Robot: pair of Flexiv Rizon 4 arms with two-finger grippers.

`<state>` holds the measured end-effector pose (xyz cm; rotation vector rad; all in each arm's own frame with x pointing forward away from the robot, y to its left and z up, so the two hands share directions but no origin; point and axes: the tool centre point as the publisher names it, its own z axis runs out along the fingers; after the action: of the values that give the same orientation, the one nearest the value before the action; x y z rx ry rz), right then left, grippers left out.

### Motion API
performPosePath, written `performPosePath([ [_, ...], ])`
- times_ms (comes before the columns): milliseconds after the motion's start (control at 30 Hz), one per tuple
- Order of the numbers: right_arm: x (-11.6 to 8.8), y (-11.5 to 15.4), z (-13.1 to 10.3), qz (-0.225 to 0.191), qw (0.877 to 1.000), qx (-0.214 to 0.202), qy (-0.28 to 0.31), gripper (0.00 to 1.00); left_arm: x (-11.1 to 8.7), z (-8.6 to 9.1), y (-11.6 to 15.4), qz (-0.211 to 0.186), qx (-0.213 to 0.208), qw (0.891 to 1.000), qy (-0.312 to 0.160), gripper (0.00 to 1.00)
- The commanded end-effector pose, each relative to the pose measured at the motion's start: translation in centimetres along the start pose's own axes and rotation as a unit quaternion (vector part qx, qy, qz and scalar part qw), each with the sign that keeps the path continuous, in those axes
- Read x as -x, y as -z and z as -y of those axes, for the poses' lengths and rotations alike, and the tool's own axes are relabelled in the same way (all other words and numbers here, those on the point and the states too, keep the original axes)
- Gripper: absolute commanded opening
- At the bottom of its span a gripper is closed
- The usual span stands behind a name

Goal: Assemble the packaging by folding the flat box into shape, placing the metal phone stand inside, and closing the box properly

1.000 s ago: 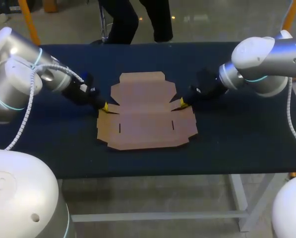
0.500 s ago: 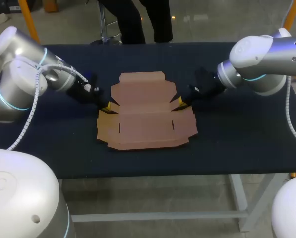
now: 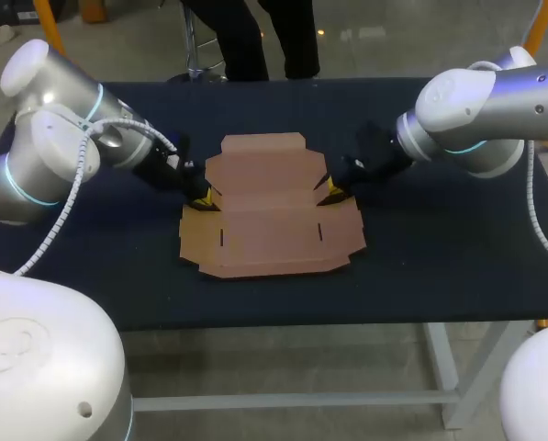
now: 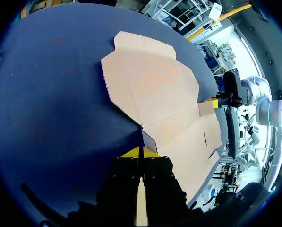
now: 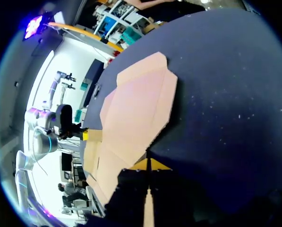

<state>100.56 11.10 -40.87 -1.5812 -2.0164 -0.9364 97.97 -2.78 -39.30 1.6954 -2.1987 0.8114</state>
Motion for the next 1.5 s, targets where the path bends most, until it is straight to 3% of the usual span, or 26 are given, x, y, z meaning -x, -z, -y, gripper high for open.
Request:
performPosePath([
  [33,-0.8,-0.1,0.5,0.018,1.0,0.007,0.001,0.0,-0.5,-0.1,0.1,0.015,-0.002,1.0,0.001,0.0],
  [700,-1.7,-0.7,0.4,0.062,0.998,0.021,0.008,0.0,-1.8,0.3,-0.3,0.061,-0.017,0.998,0.004,0.0],
  [1500,-2.5,-1.7,0.4,0.093,0.995,0.019,0.02,0.0,-2.4,0.7,-1.3,0.07,-0.008,0.998,-0.004,0.0],
])
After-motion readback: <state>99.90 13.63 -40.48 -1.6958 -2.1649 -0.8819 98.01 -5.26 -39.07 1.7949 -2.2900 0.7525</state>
